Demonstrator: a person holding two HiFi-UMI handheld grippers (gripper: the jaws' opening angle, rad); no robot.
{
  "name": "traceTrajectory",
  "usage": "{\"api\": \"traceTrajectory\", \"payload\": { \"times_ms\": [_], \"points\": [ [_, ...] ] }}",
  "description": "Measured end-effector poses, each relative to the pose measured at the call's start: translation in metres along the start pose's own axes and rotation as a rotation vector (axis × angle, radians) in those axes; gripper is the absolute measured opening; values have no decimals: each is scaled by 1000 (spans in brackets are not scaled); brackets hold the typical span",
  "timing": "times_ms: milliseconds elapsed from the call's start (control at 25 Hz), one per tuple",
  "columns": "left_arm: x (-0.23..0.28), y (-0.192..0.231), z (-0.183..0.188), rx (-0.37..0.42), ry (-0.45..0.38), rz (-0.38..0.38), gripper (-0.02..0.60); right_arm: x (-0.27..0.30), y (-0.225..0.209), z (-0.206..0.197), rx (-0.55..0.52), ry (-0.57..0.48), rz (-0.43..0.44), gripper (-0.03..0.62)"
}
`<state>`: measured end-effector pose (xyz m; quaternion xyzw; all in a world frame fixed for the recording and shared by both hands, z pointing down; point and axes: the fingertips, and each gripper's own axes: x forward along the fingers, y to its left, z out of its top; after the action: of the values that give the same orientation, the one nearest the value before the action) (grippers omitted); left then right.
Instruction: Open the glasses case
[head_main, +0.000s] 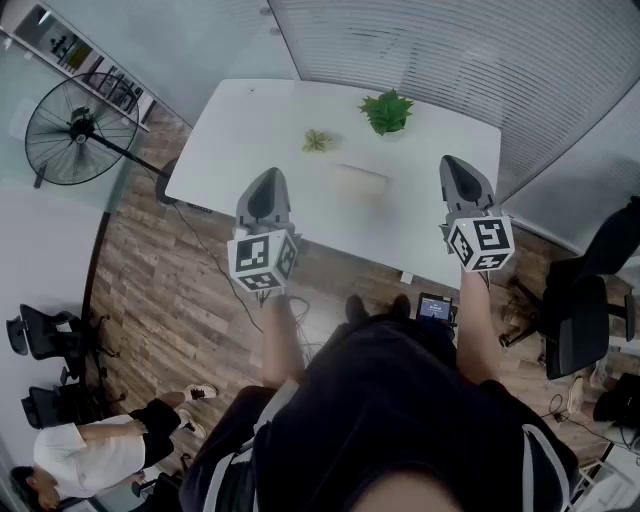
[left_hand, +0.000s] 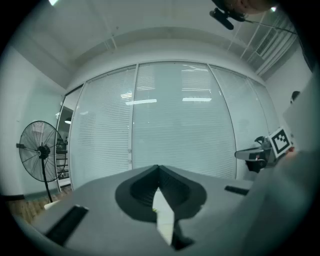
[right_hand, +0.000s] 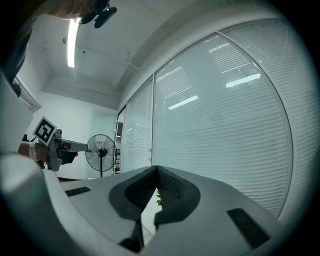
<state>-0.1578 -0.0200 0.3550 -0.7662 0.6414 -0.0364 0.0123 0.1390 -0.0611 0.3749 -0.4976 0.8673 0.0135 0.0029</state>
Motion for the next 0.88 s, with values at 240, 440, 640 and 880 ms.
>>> {"api": "traceTrajectory", "payload": {
  "times_ms": [240, 440, 640, 880],
  "points": [
    [4, -1, -4, 10, 17, -2, 0, 0, -4, -4, 3, 17, -11, 15],
    [7, -5, -12, 3, 37, -17, 0, 2, 0, 1, -11, 8, 3, 15],
    [15, -14, -15, 6, 46, -29, 0, -3, -6, 9, -9, -39, 14, 15],
    [21, -31, -11, 32, 61, -26, 0, -10, -20, 4, 12, -47, 16, 15]
  ]
}}
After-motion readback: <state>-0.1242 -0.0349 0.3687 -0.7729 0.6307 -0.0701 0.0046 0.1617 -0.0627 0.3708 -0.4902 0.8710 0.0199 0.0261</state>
